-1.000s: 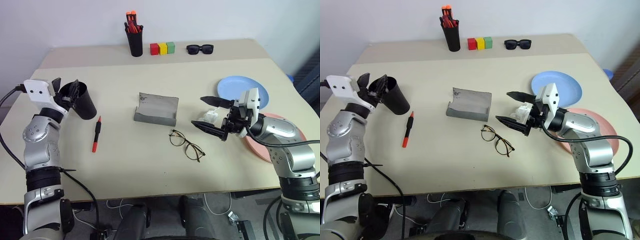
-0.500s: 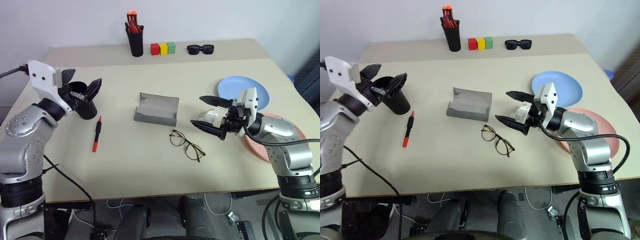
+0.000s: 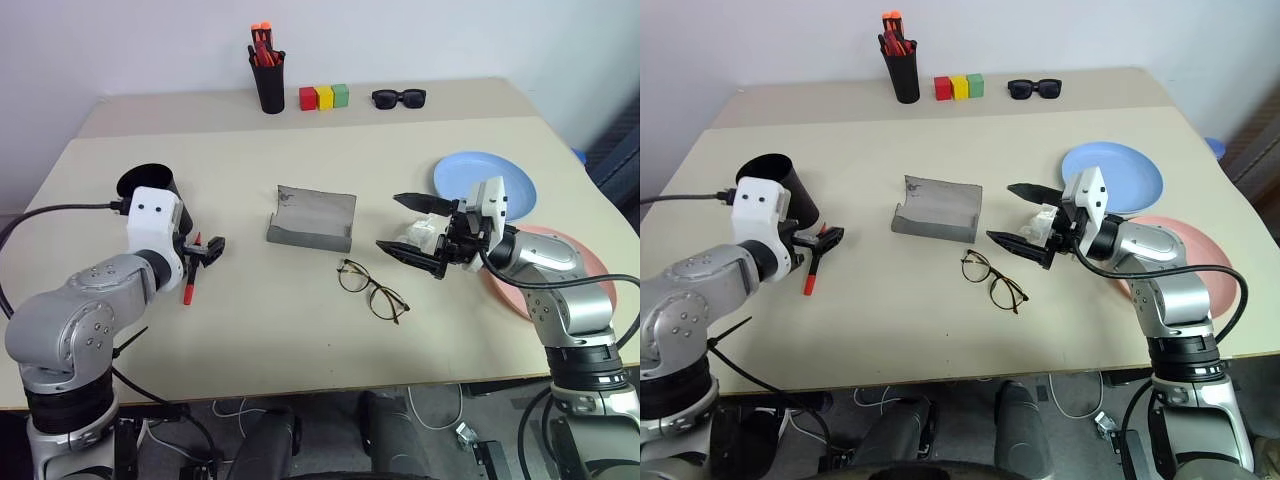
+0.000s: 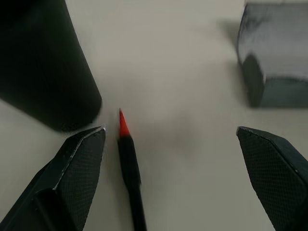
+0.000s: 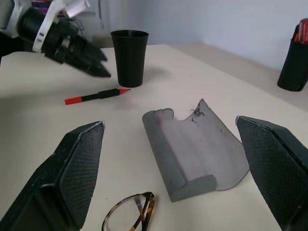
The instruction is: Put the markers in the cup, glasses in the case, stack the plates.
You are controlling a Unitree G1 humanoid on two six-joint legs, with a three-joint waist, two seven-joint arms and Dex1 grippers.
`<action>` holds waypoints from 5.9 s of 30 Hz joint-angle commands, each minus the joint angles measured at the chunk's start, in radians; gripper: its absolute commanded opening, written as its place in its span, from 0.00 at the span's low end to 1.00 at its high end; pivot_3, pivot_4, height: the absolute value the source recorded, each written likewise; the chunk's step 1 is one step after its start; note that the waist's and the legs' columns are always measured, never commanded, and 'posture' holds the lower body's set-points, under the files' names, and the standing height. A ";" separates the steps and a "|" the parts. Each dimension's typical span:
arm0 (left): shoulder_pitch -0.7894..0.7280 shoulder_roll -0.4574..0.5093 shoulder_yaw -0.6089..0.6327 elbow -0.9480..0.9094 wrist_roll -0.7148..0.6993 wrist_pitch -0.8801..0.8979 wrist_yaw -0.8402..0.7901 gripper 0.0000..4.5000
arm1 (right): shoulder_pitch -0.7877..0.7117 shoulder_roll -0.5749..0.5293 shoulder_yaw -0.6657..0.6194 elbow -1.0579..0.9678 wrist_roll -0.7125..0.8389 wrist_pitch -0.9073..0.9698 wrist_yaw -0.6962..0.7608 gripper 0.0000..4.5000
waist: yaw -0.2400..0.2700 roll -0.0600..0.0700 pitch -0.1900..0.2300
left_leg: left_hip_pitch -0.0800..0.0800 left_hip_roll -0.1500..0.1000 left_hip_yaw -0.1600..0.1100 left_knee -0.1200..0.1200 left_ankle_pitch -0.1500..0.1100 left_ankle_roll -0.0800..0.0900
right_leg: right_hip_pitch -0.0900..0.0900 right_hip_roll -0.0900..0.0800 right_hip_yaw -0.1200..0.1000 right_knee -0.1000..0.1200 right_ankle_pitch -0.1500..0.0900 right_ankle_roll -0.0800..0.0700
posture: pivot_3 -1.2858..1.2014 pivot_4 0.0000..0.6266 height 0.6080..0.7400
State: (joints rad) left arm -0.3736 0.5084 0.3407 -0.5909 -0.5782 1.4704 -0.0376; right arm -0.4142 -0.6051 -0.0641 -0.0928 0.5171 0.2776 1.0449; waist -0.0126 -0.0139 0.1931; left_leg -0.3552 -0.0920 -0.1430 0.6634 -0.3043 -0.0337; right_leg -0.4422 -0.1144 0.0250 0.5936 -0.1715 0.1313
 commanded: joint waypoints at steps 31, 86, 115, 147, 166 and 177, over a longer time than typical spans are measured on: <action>-0.030 -0.069 -0.092 0.263 0.213 -0.121 -0.026 0.01 | -0.008 -0.010 -0.022 -0.009 -0.021 -0.039 -0.005 1.00 | 0.001 0.000 0.000 | 0.000 0.000 0.000 0.000 0.000 -0.001 | 0.000 0.000 0.000 0.000 0.000 0.000 | 0.52 0.24 1.00; -0.310 -0.024 0.027 1.208 0.353 -1.872 -0.305 0.41 | -0.036 -0.019 -0.018 -0.028 0.035 0.046 0.009 1.00 | 0.002 0.000 0.000 | -0.001 0.000 0.001 0.000 0.000 0.000 | 0.000 0.000 0.000 -0.003 0.002 0.000 | 0.52 0.24 1.00; -0.499 0.000 -0.552 1.233 0.426 -1.528 -1.114 0.98 | -0.025 -0.007 -0.016 -0.012 -0.006 0.005 -0.004 1.00 | -0.001 0.000 0.000 | -0.001 0.000 0.001 0.000 0.000 0.000 | 0.000 0.001 0.000 -0.003 0.002 0.000 | 0.52 0.24 1.00; -0.298 0.237 -0.522 0.726 0.322 -0.981 -1.504 0.01 | -0.014 -0.011 -0.014 -0.008 -0.026 -0.025 -0.024 1.00 | -0.007 0.001 0.000 | -0.001 0.001 0.001 0.000 -0.001 0.001 | -0.001 0.001 0.000 0.000 0.002 0.000 | 0.52 0.24 1.00; -0.164 0.287 -0.487 0.590 0.234 -1.002 -1.468 0.99 | 0.030 -0.100 0.090 -0.088 -0.120 0.103 -0.023 1.00 | -0.003 0.001 0.000 | -0.001 0.001 0.001 0.000 -0.001 0.001 | -0.001 0.001 0.000 0.000 0.002 0.000 | 0.52 0.24 1.00; 0.033 0.322 -0.188 0.332 -0.031 -0.833 -1.301 0.99 | -0.060 -0.061 0.156 -0.368 -0.044 0.637 -0.288 1.00 | -0.001 0.001 0.001 | -0.001 0.003 0.000 0.000 -0.001 0.001 | -0.002 0.000 0.000 -0.001 0.001 0.000 | 0.52 0.24 1.00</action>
State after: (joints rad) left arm -0.3536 0.8111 0.0905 -0.2094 -0.5523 0.6059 -1.3617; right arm -0.4586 -0.6626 0.0820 -0.3992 0.4633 0.8762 0.7811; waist -0.0134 -0.0127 0.1937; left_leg -0.3568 -0.0892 -0.1427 0.6637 -0.3051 -0.0324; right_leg -0.4437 -0.1142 0.0255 0.5929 -0.1701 0.1313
